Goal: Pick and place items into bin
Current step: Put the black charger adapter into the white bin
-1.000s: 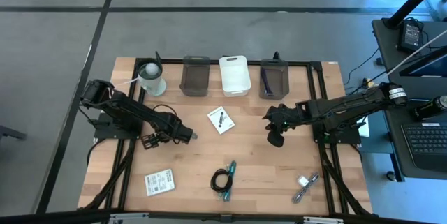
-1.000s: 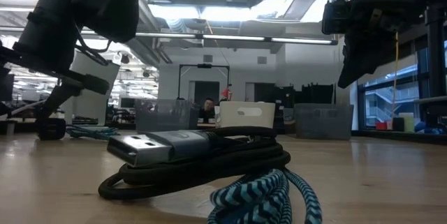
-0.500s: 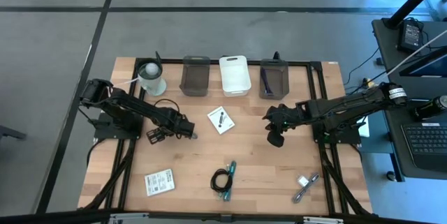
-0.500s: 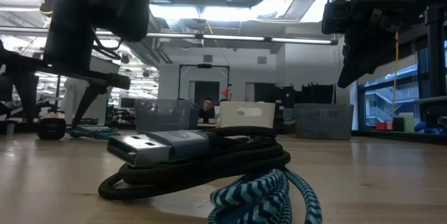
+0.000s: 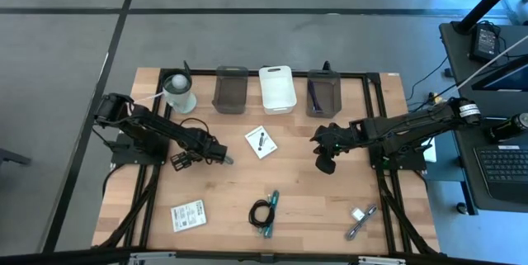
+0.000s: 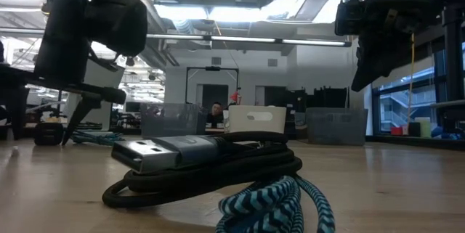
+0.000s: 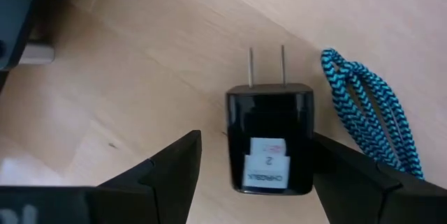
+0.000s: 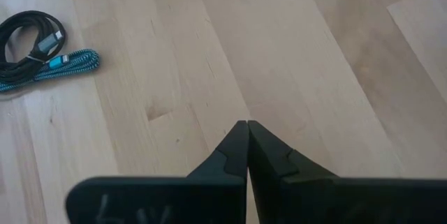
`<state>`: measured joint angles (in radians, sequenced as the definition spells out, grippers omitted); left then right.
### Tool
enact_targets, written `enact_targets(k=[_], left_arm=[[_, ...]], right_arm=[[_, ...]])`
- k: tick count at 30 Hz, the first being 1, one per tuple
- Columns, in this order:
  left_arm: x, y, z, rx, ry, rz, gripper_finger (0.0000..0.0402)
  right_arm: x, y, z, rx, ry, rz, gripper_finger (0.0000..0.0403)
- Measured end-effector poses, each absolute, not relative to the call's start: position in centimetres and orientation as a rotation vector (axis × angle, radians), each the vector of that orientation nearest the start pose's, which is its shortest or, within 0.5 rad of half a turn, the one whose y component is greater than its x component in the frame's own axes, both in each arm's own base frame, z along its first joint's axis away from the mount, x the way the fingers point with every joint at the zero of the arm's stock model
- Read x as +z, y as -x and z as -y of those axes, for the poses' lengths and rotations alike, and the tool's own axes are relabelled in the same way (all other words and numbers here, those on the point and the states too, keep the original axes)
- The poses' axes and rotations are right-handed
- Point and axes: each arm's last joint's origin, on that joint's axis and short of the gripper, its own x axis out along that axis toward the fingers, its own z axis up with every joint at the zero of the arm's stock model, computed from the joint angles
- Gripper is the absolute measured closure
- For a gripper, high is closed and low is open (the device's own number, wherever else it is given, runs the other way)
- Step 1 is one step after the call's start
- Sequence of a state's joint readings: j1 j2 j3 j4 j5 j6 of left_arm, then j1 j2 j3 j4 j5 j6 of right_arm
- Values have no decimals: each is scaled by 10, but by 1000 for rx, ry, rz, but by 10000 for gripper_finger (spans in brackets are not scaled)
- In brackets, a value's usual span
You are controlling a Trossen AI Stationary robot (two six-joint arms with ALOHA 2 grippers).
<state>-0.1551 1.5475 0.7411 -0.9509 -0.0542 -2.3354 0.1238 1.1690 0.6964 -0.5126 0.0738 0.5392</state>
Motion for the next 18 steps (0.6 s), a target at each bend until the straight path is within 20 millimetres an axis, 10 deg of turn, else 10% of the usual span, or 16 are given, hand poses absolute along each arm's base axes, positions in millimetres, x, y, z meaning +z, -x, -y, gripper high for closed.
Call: enact_targets(k=[18], left_arm=[[137,-206,31,1656,1303,-1023,258]], right_arm=[[208,-214,-24,-218,-396,-964,394]])
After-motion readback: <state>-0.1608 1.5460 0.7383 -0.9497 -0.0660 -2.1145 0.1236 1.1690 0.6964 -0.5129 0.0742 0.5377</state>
